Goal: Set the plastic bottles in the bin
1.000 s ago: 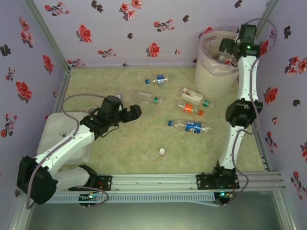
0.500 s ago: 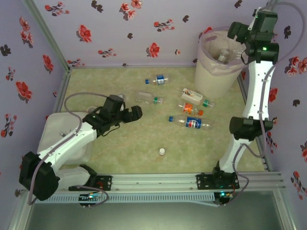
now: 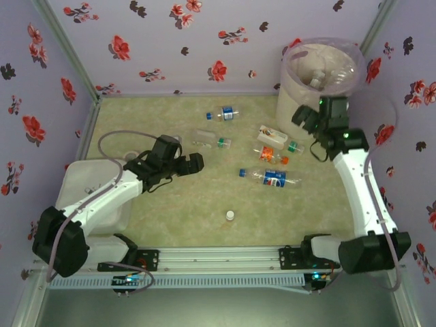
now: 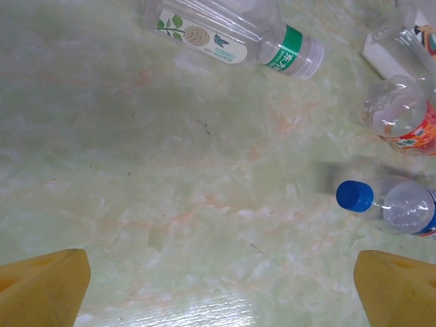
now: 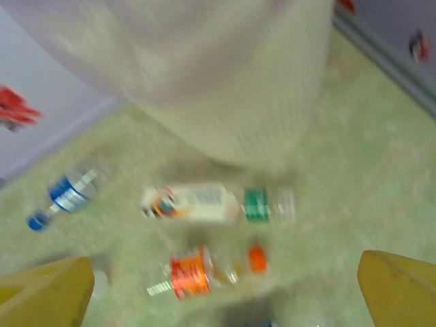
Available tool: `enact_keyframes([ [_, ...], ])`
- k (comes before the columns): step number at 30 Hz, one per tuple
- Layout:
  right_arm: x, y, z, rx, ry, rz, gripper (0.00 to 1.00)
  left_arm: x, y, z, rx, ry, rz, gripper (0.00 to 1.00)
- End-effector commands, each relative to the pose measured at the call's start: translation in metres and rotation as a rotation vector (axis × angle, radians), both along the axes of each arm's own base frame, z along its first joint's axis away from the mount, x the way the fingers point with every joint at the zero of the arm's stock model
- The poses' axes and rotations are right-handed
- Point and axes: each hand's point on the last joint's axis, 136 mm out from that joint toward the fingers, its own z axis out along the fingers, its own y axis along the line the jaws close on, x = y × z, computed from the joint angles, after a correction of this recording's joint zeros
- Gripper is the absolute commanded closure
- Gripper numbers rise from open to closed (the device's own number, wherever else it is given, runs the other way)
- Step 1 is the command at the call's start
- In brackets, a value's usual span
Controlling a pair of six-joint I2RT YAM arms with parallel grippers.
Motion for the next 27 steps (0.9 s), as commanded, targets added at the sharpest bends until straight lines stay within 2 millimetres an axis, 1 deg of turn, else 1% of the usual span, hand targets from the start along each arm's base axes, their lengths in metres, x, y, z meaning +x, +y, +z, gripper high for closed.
enact_keyframes([
  [1,-0.030,-0.009,-0.032,0.115,0.024,-0.221,0.00,0.012,-0.005,0.001,0.011,-0.025,-0.003,0.00],
  [3,-0.043,-0.008,-0.060,0.162,0.060,-0.274,0.00,0.015,-0.010,-0.003,0.000,-0.014,-0.005,0.00],
  [4,-0.048,-0.010,-0.070,0.183,0.058,-0.320,0.00,0.017,-0.013,-0.003,-0.007,-0.011,-0.008,0.00],
  [6,-0.055,-0.008,-0.090,0.260,0.047,-0.381,0.00,0.018,-0.018,-0.002,-0.021,0.003,-0.016,0.00],
  [8,-0.062,-0.007,-0.115,0.328,0.073,-0.443,0.00,0.019,-0.021,0.001,-0.027,0.001,-0.024,0.00],
  [11,-0.066,0.000,-0.144,0.370,0.132,-0.470,0.00,0.019,-0.018,0.002,-0.016,-0.008,-0.019,0.00],
  [13,-0.067,0.004,-0.159,0.388,0.157,-0.485,0.00,0.018,-0.016,-0.001,-0.009,-0.001,-0.009,0.00],
  [18,-0.060,0.016,-0.188,0.468,0.168,-0.512,0.00,0.015,-0.013,-0.011,-0.007,0.033,0.014,0.00],
  [27,-0.050,0.028,-0.226,0.502,0.230,-0.542,0.00,0.015,-0.011,-0.013,0.006,0.046,0.022,0.00],
])
